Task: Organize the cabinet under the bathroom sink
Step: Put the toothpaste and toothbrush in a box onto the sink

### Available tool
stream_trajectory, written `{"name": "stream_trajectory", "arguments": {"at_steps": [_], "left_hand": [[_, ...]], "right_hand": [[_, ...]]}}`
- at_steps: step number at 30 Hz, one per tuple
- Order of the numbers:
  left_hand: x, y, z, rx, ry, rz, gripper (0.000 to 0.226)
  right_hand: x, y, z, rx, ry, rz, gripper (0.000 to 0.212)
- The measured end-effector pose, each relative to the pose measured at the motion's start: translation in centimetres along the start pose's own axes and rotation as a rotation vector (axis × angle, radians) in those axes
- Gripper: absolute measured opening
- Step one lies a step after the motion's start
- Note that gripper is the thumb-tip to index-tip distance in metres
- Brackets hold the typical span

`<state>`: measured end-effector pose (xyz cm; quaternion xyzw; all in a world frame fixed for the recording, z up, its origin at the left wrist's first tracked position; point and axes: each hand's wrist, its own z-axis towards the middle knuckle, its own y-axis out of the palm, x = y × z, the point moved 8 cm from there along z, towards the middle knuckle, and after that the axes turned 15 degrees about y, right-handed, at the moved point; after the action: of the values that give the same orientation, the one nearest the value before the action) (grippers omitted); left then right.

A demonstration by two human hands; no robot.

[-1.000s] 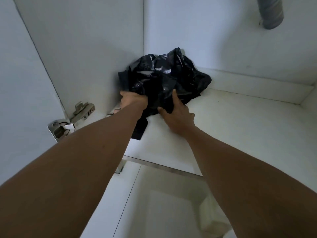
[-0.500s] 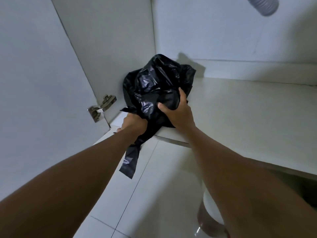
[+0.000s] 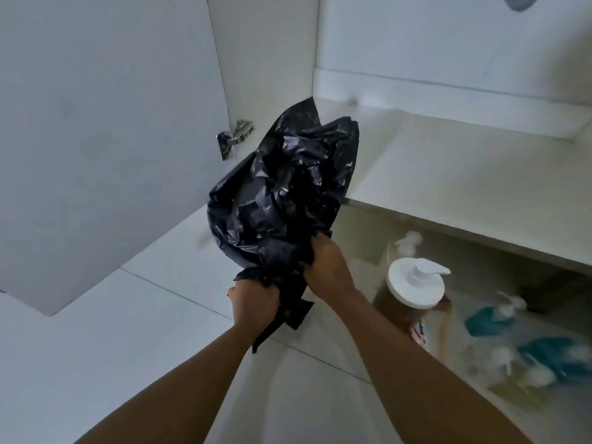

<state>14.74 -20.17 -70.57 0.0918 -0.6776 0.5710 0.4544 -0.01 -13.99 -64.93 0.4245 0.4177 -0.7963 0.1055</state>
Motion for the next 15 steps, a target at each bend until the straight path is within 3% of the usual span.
{"name": "stream_trajectory", "arguments": {"at_steps": [2, 6, 8, 10, 12, 15], "left_hand": [[-2.5, 0.2, -2.9, -0.039, -0.071, 0.035, 0.026], [-5.9, -0.3, -6.9, -0.084, -0.152, 0.112, 0.006], [-7.0, -0.9, -7.8, -0.033, -0.189, 0.08, 0.023], [-7.4, -2.1, -8.1, 0.092, -0.14, 0.142, 0.058], [-6.6, -3.3, -7.7, 0.212, 0.022, 0.151, 0.095], [-4.4, -3.6, -6.6, 0.163, 0.316, 0.233, 0.103]], "right_hand": [[1.5, 2.3, -2.9, -0.084, 0.096, -0.005, 0.011], [3.6, 7.0, -6.4, -0.37, 0.33, -0.014, 0.008], [4.6, 8.1, -7.5, -0.445, 0.432, -0.102, 0.021], [5.8, 8.2, -8.7, -0.507, 0.542, -0.359, 0.036], [6.1, 7.3, -9.2, -0.483, 0.563, -0.511, 0.047], [5.1, 5.3, -8.9, -0.29, 0.499, -0.491, 0.065]]}}
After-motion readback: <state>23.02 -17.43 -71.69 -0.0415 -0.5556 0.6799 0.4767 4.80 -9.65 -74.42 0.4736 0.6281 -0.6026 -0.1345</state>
